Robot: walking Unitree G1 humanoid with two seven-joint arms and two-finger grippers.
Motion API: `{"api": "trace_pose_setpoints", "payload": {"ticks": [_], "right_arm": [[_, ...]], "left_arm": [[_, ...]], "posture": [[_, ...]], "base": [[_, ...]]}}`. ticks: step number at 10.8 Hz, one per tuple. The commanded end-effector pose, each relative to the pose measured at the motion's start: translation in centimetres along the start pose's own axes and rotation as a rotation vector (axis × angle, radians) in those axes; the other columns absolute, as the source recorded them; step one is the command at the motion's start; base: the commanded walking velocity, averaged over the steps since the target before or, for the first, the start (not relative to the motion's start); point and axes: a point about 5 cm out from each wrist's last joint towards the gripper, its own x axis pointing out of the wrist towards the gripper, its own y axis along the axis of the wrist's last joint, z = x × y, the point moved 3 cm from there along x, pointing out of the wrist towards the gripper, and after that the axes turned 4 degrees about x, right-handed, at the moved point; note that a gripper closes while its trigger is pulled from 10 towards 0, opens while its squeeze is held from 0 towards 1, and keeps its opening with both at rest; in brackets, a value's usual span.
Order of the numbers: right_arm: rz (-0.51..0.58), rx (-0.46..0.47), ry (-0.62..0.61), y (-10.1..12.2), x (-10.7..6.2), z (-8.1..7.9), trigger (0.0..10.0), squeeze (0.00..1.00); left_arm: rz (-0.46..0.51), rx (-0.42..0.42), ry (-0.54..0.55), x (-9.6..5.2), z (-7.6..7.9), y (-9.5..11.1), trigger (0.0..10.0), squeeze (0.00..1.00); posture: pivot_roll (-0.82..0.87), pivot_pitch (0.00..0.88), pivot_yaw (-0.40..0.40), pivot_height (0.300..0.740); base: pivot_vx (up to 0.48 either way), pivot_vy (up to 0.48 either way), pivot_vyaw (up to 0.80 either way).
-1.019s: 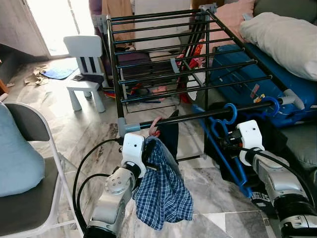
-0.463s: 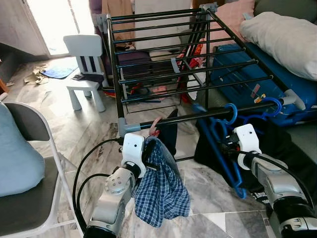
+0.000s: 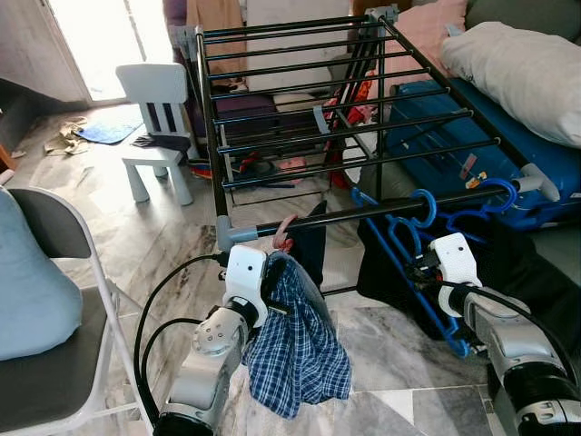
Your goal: Hang hanger
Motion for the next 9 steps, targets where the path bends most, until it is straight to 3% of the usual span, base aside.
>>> {"api": "trace_pose_setpoints", "payload": {"ticks": [1,8,9], "right_arm": [[-0.008,-0.008,0.01,-0.2,0.1,-0.2,0.0,0.0],[-0.072,-0.004,0.054,-1.8,-0.2,-0.9,0.0,0.0],[-0.078,-0.002,0.06,-1.9,-0.3,-1.0,10.0,0.0]], "left_arm": [[-0.01,0.006,0.007,0.1,-0.2,0.0,10.0,0.0],[-0.022,0.014,0.006,0.1,-0.1,-0.2,10.0,0.0],[-0.024,0.015,0.005,0.1,0.0,-0.2,10.0,0.0]], "posture": [[-0.13,0.0,0.03,0.74],[-0.14,0.0,0.032,0.74],[-0.14,0.0,0.032,0.74]], "base": [[0.0,0.0,0.0],[0.0,0.0,0.0],[0.0,0.0,0.0]]}}
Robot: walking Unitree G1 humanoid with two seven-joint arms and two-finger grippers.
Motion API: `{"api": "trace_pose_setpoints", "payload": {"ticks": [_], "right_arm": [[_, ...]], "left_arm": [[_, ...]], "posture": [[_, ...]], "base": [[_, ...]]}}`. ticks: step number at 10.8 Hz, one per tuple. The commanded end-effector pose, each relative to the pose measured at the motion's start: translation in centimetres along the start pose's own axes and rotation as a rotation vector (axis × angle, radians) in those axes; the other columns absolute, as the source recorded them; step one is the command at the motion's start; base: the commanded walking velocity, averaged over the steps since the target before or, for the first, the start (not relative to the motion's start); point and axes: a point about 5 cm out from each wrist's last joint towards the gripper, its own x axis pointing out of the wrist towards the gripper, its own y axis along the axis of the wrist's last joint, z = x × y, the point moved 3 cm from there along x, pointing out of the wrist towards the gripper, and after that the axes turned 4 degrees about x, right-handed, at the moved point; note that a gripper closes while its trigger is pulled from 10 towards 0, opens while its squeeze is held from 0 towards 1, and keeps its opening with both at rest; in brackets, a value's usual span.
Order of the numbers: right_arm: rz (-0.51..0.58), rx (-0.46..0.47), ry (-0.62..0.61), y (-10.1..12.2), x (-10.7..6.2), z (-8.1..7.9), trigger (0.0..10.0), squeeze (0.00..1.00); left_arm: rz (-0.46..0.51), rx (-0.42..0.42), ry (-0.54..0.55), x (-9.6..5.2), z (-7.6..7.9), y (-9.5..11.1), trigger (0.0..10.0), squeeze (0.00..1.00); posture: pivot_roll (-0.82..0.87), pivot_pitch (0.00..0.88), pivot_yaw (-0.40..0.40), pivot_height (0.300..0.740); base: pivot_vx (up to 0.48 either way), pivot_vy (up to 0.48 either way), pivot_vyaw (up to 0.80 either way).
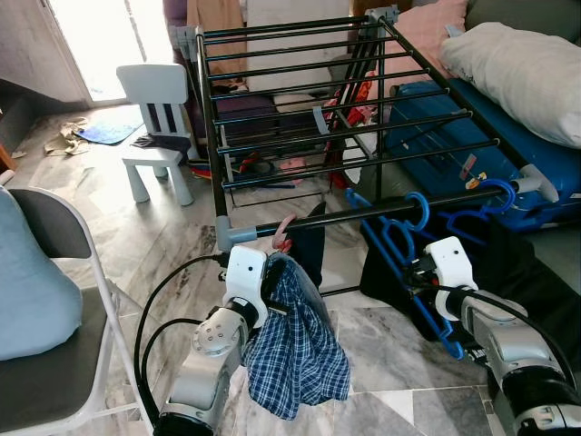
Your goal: Hang hanger
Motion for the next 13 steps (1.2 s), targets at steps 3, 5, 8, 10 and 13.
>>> {"api": "trace_pose_setpoints", "payload": {"ticks": [3,5,8,10,13], "right_arm": [[-0.073,0.007,0.019,-1.83,-0.4,-0.44,10.0,1.0],[-0.083,0.008,0.021,-2.07,-0.68,-0.39,6.1,0.0],[-0.065,0.013,0.014,-1.67,-0.53,-0.47,0.0,0.0],[-0.047,0.011,0.01,-1.39,-0.46,-0.61,0.0,0.0],[-0.018,0.014,-0.014,-1.35,-0.47,-0.92,0.0,0.0]], "left_arm": [[-0.017,0.014,0.002,0.03,-0.02,-0.11,10.0,0.0],[-0.02,0.014,-0.002,-0.03,0.0,-0.18,10.0,0.0],[-0.022,0.019,-0.005,-0.11,-0.02,-0.23,10.0,0.0],[-0.023,0.022,-0.002,-0.19,-0.07,-0.24,10.0,0.0],[-0.031,0.025,0.008,-0.64,-0.33,-0.51,10.0,0.0]], "posture": [[-0.14,0.0,0.035,0.74],[-0.14,0.0,0.037,0.74],[-0.14,0.0,0.04,0.74],[-0.13,0.0,0.04,0.74],[-0.12,0.0,0.043,0.74]], "base": [[0.0,0.0,0.0],[0.0,0.0,0.0],[0.0,0.0,0.0],[0.0,0.0,0.0],[0.0,0.0,0.0]]}}
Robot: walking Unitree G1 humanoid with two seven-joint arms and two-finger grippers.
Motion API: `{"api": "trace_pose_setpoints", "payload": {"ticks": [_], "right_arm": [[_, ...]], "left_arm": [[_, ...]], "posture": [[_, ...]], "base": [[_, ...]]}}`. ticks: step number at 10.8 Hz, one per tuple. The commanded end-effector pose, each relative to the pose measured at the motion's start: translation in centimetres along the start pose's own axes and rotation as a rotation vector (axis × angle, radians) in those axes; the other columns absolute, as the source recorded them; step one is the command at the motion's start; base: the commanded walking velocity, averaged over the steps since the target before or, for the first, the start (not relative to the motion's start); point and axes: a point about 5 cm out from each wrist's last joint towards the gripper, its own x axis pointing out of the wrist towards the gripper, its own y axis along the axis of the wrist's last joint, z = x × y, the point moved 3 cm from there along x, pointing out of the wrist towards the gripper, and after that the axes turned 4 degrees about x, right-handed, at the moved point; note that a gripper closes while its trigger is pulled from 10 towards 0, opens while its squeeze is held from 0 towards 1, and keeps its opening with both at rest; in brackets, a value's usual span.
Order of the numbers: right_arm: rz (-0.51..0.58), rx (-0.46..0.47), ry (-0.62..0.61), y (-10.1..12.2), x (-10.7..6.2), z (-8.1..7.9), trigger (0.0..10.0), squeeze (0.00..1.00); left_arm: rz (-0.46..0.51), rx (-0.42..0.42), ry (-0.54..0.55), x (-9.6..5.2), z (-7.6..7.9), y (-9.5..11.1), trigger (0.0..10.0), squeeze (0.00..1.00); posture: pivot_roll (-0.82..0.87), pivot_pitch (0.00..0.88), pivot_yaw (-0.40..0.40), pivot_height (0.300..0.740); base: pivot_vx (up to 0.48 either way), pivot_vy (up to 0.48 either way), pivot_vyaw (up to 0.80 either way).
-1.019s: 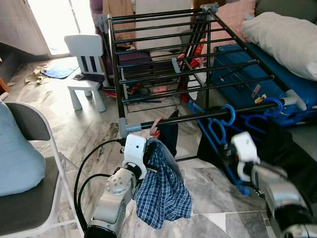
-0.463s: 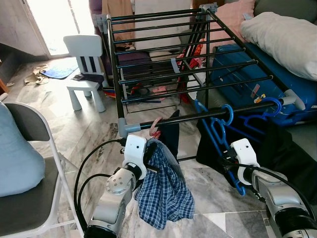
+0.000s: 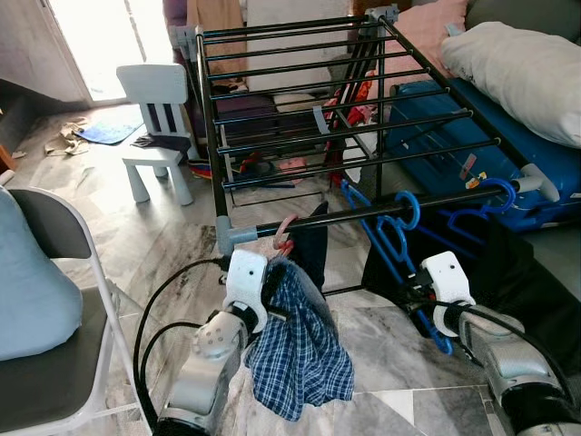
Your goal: Hang hanger
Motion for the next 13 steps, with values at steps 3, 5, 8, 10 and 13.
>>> {"api": "trace_pose_setpoints", "payload": {"ticks": [3,5,8,10,13], "right_arm": [[0.138,0.013,-0.104,1.3,-0.8,0.2,0.0,0.0],[0.142,0.051,-0.095,0.0,-1.9,-1.3,0.0,0.0],[0.148,0.063,-0.064,-1.2,-3.9,-3.5,4.0,0.0],[0.152,0.062,-0.055,-1.0,-4.5,-3.9,10.0,0.0],[0.194,0.102,-0.031,1.0,-4.6,-4.4,10.0,0.0]], "left_arm": [[0.08,0.029,0.055,-0.7,-0.9,1.7,10.0,0.0],[0.138,0.068,0.083,-0.8,-1.2,3.2,10.0,0.0],[0.177,0.095,0.139,-0.7,-2.4,4.5,10.0,0.0],[0.172,0.099,0.16,-0.7,-3.1,4.4,10.0,0.0],[0.16,0.125,0.113,-0.7,-2.6,4.4,10.0,0.0]], "posture": [[-0.12,0.0,0.06,0.74],[-0.13,0.0,0.069,0.74],[-0.16,0.0,0.066,0.74],[-0.18,0.0,0.077,0.74],[-0.18,0.0,0.099,0.74]], "base": [[0.0,0.0,0.0],[0.0,0.0,0.0],[0.0,0.0,0.0],[0.0,0.0,0.0],[0.0,0.0,0.0]]}}
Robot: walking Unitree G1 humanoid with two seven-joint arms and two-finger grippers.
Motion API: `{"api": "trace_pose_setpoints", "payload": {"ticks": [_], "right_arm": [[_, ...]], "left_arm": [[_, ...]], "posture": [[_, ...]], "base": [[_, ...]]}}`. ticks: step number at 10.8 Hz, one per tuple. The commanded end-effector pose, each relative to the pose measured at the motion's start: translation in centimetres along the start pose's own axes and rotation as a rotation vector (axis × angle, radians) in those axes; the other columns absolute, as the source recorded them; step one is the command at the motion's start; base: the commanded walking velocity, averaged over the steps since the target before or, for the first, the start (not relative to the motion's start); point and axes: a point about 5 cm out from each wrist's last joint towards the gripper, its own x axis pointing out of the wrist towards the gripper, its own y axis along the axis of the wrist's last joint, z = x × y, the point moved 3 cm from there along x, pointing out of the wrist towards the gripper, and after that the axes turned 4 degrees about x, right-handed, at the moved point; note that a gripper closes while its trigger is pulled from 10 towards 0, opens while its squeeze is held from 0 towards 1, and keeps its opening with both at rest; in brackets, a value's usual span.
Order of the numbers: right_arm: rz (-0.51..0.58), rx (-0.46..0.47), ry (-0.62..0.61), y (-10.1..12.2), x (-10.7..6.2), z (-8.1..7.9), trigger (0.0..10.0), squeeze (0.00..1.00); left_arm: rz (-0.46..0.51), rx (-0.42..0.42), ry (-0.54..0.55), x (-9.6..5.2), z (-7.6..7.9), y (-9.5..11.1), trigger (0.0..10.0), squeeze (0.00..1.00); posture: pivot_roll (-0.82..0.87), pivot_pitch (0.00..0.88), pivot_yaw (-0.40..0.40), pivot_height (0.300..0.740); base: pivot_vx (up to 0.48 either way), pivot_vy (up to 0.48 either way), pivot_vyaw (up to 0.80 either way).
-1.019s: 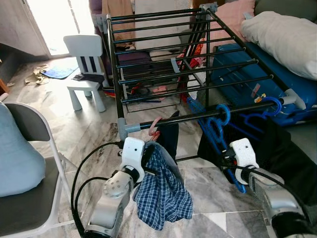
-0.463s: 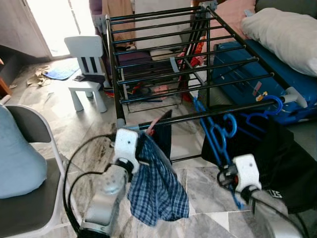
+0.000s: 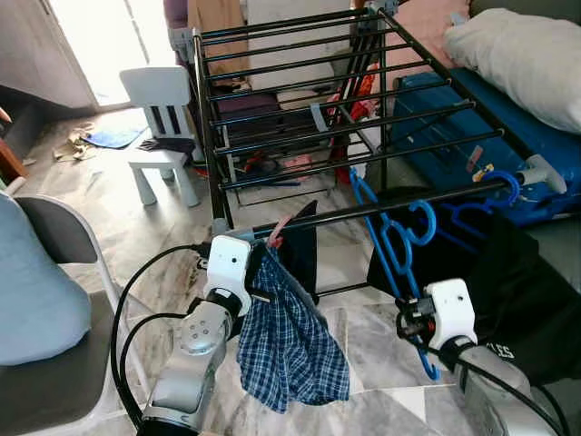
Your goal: Hang hanger
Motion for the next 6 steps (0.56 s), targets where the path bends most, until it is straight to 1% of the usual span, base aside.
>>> {"api": "trace_pose_setpoints", "payload": {"ticks": [1,3,4,6], "right_arm": [[0.055,0.008,0.012,1.72,-0.03,-0.6,10.0,0.0],[0.032,0.034,0.019,1.29,-0.04,-0.97,10.0,0.0],[0.026,0.035,0.028,1.28,0.24,-1.12,10.0,0.0],[0.022,0.059,0.025,1.51,0.66,-1.11,10.0,0.0]], "left_arm": [[0.05,0.029,0.0,-0.1,-0.37,1.51,10.0,0.0],[0.036,0.032,-0.004,-0.45,-0.33,1.05,10.0,0.0],[0.038,0.027,0.01,-0.49,-0.55,1.17,10.0,0.0],[0.036,0.028,0.011,-1.05,-0.5,1.38,10.0,0.0]], "posture": [[-0.18,0.0,0.098,0.74],[-0.17,0.0,0.07,0.74],[-0.16,0.0,0.063,0.74],[-0.14,0.0,0.054,0.74]], "base": [[0.0,0.0,0.0],[-0.264,0.0,0.0],[-0.266,0.0,0.0],[-0.272,0.0,0.0]]}}
